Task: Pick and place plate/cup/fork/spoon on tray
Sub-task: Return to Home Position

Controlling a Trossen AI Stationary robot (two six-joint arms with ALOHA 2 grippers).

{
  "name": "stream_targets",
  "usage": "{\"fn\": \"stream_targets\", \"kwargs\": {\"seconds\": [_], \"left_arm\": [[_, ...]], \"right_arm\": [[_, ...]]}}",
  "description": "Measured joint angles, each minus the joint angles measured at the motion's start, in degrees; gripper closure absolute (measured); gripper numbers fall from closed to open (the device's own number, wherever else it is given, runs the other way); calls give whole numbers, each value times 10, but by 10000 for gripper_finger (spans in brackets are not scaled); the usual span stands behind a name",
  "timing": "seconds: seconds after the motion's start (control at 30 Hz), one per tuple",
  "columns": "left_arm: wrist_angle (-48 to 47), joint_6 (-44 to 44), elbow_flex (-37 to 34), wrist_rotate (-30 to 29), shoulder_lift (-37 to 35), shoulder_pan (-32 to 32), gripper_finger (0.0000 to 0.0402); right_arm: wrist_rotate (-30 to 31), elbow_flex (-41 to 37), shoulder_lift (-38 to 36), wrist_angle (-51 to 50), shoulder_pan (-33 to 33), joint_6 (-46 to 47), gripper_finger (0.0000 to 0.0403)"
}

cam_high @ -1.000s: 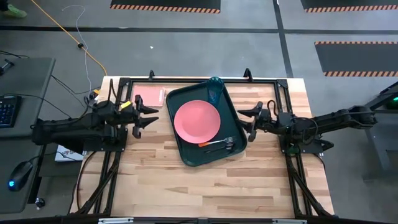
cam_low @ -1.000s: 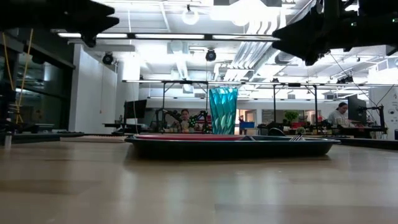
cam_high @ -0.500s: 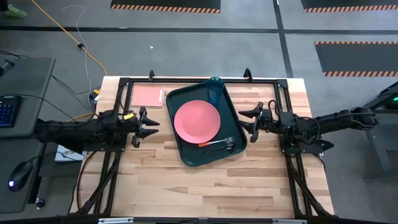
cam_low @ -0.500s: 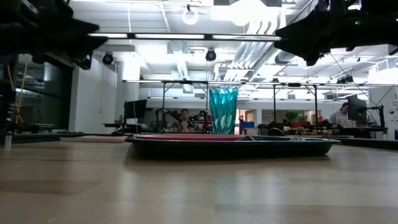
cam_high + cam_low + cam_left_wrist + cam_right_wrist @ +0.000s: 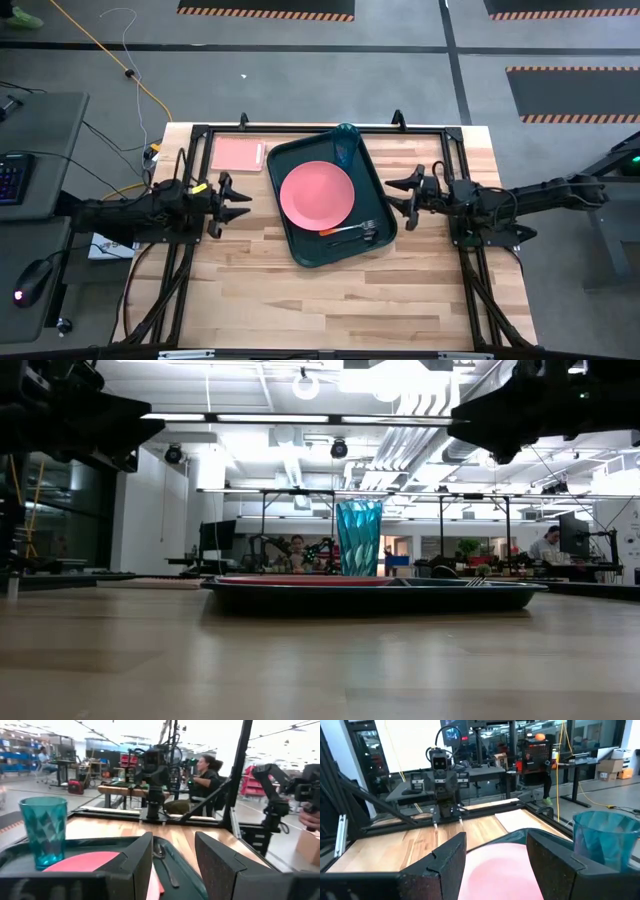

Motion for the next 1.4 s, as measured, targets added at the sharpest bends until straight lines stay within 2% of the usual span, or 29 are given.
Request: {"fn": "stream_targets", "kwargs": {"seconds": [0.13,0.33,0.53,0.63,0.87,1.17,1.4], "left_arm": [[-20,1,0,-17,-6,0,266],[-32,1,0,-21,-6,0,266],[-36,1,0,-21,-6,0,266],[-37,1,0,-21,-6,0,266],[-38,0,0,-21,-5,0,266],[-38,0,0,-21,-5,0,266],[-38,0,0,-19,-5,0,266]], "right_arm": [[1,0,-81,-98,0,4,203],[6,0,-246,-236,0,22,203],[-17,-64,-339,-215,0,1,203],[-17,-106,-362,-164,0,-4,203],[-41,-107,-373,-202,0,-5,203],[-10,-107,-373,-284,0,-8,203],[-13,-107,-369,-286,0,7,203]]}}
